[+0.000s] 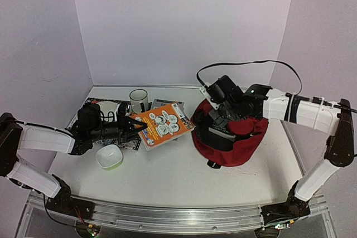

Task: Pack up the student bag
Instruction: Open the largest pocket of the student bag, then place the book in the largest pocket of the bag.

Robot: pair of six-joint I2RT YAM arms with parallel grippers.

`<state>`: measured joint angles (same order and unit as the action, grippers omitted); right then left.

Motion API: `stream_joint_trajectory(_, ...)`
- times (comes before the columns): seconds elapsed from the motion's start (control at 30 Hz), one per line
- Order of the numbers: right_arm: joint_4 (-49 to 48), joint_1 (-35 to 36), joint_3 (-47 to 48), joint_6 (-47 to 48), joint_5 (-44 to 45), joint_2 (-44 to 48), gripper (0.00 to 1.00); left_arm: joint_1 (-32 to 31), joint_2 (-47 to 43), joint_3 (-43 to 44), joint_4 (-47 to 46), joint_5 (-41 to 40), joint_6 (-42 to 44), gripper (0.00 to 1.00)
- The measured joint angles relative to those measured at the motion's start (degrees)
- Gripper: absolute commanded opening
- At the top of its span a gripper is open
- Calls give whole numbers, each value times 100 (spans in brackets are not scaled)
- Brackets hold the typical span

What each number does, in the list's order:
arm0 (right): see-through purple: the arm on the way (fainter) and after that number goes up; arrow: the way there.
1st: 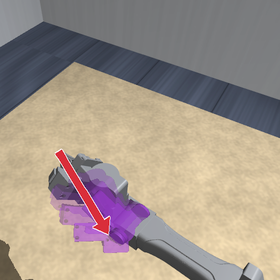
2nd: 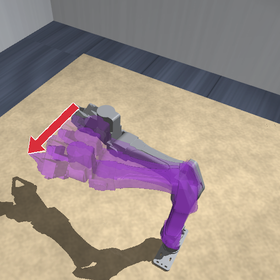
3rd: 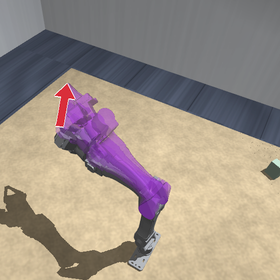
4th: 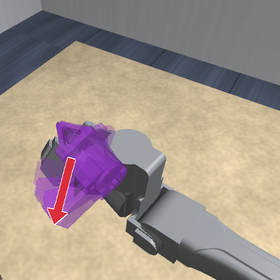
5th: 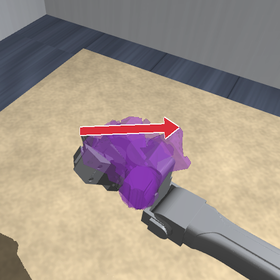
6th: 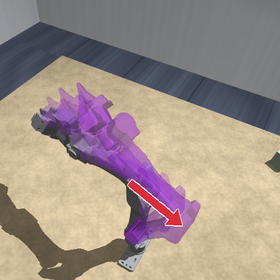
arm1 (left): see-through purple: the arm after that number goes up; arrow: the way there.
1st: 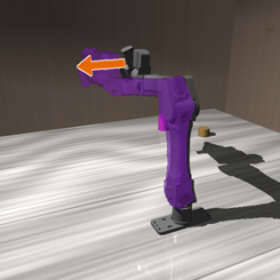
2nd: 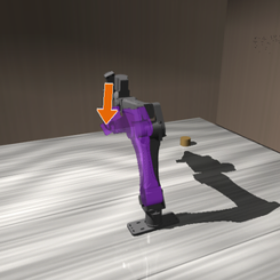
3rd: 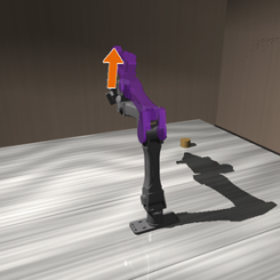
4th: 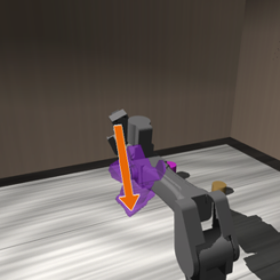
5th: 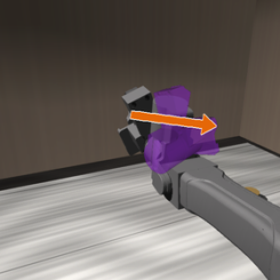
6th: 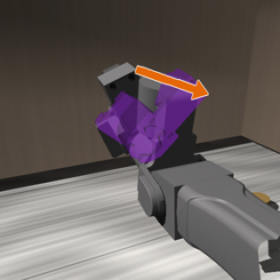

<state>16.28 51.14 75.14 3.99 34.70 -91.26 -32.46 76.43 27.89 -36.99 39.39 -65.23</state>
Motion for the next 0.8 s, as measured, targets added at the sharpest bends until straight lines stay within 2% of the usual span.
stream_joint_trajectory(0.2, 96, -7, 493, -369, -178, 325, 0, -326, 384, 294, 4, 324, -80, 0)
stream_joint_trajectory(0.43, 185, 0, 624, -777, -690, 360, 0, -926, 1112, 885, -7, 547, -153, 0)
stream_joint_trajectory(0.8, 82, 156, 626, -1340, -1139, 360, 0, -1037, 2092, 1485, -3, 404, -630, 0)
